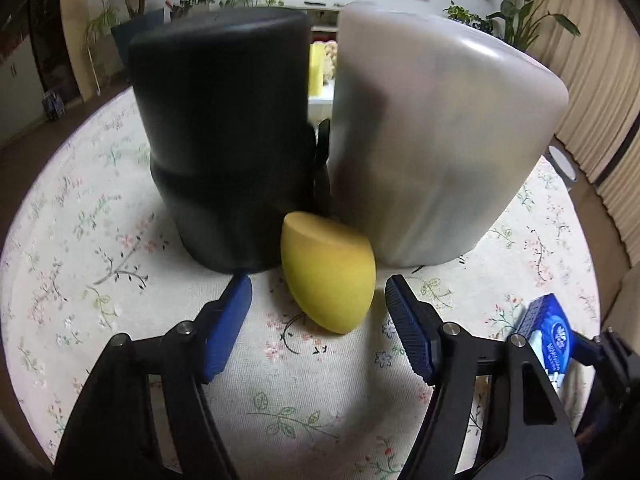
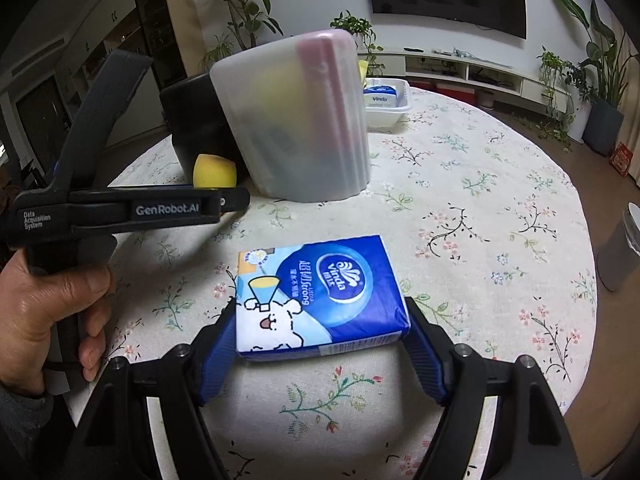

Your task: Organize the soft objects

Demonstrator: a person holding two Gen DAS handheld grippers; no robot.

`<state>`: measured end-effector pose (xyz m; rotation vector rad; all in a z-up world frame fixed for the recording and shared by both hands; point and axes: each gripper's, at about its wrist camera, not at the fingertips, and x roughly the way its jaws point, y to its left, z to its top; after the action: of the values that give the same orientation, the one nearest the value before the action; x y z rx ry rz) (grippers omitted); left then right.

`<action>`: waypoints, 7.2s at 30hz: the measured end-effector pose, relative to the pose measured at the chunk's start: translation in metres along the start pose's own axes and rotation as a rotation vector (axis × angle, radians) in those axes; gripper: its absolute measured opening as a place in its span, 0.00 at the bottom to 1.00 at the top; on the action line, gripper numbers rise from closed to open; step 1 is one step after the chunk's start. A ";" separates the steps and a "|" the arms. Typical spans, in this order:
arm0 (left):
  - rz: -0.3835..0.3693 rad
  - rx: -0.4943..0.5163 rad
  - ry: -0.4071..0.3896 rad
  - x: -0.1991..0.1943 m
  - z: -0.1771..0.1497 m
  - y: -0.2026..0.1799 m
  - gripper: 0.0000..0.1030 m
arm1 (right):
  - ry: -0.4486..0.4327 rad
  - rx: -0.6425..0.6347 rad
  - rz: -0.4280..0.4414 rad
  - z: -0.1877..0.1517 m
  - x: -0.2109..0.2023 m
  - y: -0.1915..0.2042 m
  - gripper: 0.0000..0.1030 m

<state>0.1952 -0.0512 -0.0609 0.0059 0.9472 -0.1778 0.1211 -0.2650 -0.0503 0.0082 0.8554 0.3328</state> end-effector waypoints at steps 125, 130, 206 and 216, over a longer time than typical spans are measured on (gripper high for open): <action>-0.030 0.167 -0.158 0.012 0.240 0.094 1.00 | 0.104 -0.376 -0.103 0.324 0.135 -0.063 1.00; 0.004 0.107 -0.199 -0.017 0.225 0.106 1.00 | 0.052 -0.274 -0.132 0.318 0.097 -0.089 1.00; 0.243 -0.160 -0.255 -0.132 -0.042 0.040 1.00 | -0.171 0.101 -0.207 0.026 -0.070 -0.007 1.00; 0.232 -0.161 -0.254 -0.132 -0.045 0.040 1.00 | -0.146 0.099 -0.210 0.025 -0.064 -0.003 1.00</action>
<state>0.0898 0.0120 0.0160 -0.0536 0.6980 0.1109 0.1017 -0.2837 0.0128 0.0339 0.7195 0.0908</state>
